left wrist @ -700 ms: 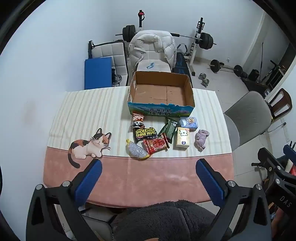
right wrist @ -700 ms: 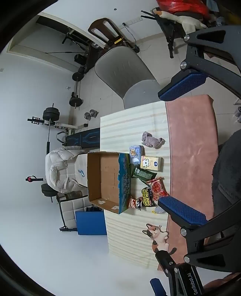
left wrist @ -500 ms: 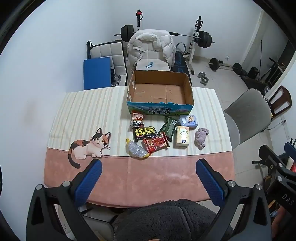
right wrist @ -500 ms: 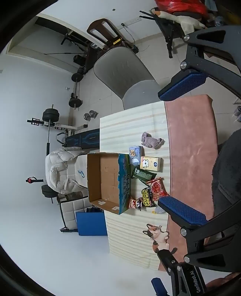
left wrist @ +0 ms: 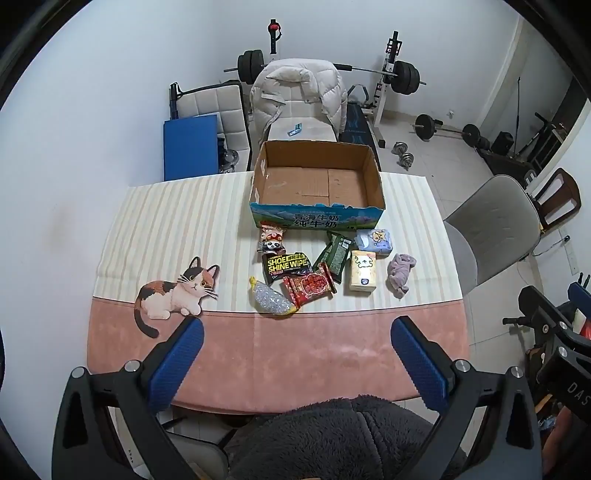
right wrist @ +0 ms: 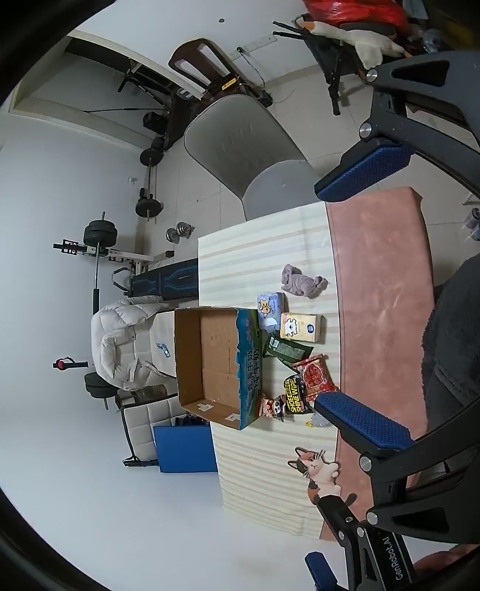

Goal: Organize soft objects

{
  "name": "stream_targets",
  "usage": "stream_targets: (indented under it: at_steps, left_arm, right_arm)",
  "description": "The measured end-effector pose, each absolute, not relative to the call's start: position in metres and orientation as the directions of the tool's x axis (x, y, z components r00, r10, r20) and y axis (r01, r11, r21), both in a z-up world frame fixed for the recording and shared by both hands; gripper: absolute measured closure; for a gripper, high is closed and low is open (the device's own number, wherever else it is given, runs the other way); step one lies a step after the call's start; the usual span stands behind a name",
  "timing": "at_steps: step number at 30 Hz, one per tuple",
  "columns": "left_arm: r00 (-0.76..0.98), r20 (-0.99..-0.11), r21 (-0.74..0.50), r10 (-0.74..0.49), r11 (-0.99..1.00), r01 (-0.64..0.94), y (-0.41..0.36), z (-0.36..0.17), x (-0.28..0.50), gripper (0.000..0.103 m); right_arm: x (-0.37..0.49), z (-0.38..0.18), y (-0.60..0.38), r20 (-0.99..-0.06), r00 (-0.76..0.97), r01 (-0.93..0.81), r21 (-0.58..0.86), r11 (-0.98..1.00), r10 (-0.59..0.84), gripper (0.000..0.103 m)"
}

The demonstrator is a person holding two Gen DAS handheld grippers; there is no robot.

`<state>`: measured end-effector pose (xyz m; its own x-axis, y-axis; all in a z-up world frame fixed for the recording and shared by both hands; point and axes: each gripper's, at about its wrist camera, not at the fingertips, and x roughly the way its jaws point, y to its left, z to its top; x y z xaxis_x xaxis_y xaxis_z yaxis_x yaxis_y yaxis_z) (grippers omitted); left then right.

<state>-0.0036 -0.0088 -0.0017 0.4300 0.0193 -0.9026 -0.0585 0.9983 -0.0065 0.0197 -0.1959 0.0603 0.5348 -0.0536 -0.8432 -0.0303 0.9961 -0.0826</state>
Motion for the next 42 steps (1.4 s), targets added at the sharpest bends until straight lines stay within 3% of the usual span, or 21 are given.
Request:
stream_targets:
  at_steps: [42]
  left_arm:
    - [0.423, -0.906, -0.022, 0.005, 0.998, -0.059, 0.0, -0.004, -0.006, 0.0]
  right_arm:
    - [0.014, 0.056, -0.191, -0.846, 0.529, -0.013, -0.08, 0.997, -0.061, 0.0]
